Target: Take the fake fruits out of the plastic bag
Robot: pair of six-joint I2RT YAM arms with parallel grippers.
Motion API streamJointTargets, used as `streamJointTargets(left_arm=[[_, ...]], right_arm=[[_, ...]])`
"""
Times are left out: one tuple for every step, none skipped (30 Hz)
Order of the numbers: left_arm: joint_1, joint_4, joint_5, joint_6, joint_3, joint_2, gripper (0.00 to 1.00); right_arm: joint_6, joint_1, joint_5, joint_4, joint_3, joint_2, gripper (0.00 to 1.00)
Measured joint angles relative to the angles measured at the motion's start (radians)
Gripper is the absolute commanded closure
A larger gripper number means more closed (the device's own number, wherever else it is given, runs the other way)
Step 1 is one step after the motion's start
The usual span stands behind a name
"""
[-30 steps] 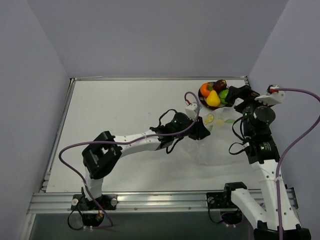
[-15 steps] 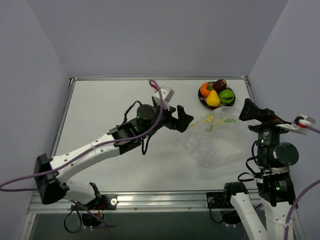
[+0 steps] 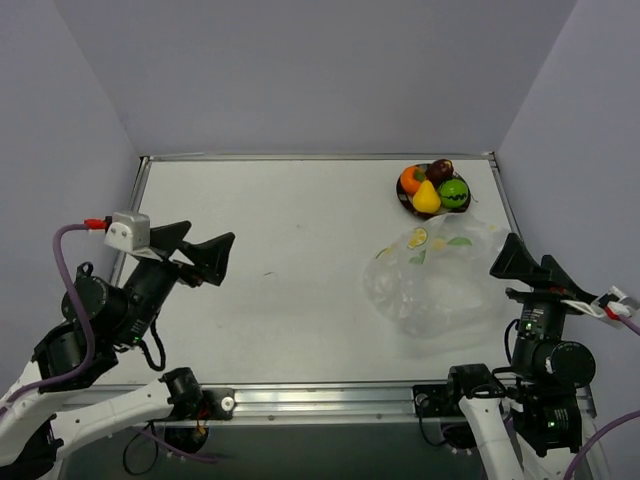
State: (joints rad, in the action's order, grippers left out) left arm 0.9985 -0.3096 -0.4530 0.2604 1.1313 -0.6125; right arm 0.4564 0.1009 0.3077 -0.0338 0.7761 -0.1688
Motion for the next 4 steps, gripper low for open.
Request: streamJointTargets(left_arm=[[0.0,-0.012,-0.018,-0.009,0.0,0.024,0.06],[0.0,-0.021,-0.029,-0.015,0.0,0.037,0.06],[0.0,-0.032,-0.042,-0.018,-0.001,0.043,0.06],[0.0,-0.042,-0.051,-0.02,-0.002,0.045,0.06]], right_arm=[[0.0,0.0,0.0,0.0,0.0,-0.005,0.0],[0.0,0.0,-0.001,-0.002,0.0,-0.012,0.0],[0.0,0.0,-0.001,-0.003,0.0,-0.02,0.0],[0.0,0.0,-0.001,-0.008,0.0,-0.03,0.0]])
